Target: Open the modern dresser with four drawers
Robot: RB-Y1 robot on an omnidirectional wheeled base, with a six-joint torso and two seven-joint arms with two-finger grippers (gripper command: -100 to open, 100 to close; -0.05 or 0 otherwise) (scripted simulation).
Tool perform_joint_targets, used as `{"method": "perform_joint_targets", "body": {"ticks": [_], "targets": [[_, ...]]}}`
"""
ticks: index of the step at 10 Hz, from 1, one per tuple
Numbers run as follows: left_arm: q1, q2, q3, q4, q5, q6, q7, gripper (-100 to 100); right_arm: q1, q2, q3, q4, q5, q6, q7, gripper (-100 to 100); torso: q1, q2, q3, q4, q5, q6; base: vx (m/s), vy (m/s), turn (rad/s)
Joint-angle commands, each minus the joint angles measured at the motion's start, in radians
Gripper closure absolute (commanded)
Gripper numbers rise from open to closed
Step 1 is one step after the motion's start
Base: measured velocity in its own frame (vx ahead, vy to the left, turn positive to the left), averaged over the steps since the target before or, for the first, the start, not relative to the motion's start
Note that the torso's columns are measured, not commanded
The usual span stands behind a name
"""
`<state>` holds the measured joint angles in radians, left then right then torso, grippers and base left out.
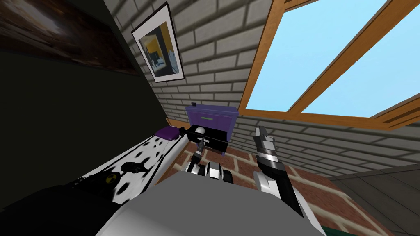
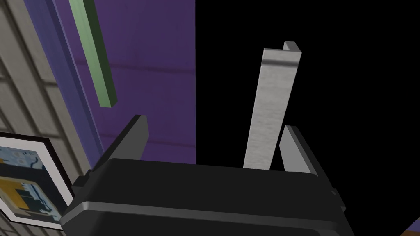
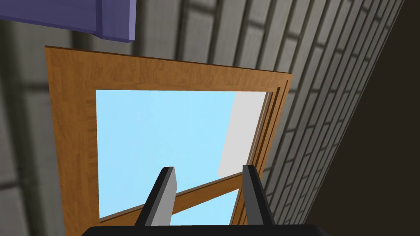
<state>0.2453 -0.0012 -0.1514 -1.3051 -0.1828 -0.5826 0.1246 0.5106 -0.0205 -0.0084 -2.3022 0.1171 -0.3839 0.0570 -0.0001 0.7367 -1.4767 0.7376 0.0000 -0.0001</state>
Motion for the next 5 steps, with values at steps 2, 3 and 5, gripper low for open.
{"method": "perform_joint_targets", "body": {"ticks": [2, 3, 5], "targets": [[0.000, 0.000, 0.000, 0.000, 0.000, -0.001, 0.000, 0, 0.000, 0.000, 0.000, 0.000, 0.000, 0.000, 0.000, 0, 0.000, 0.000, 0.000, 0.000, 0.000, 0.000, 0.000, 0.000, 0.000], [0.000, 0.000, 0.000, 0.000, 0.000, -0.001, 0.000, 0, 0.000, 0.000, 0.000, 0.000, 0.000, 0.000, 0.000, 0, 0.000, 0.001, 0.000, 0.000, 0.000, 0.000, 0.000, 0.000, 0.000], [0.000, 0.000, 0.000, 0.000, 0.000, -0.001, 0.000, 0, 0.000, 0.000, 0.000, 0.000, 0.000, 0.000, 0.000, 0, 0.000, 0.001, 0.001, 0.000, 0.000, 0.000, 0.000, 0.000, 0.000]]}}
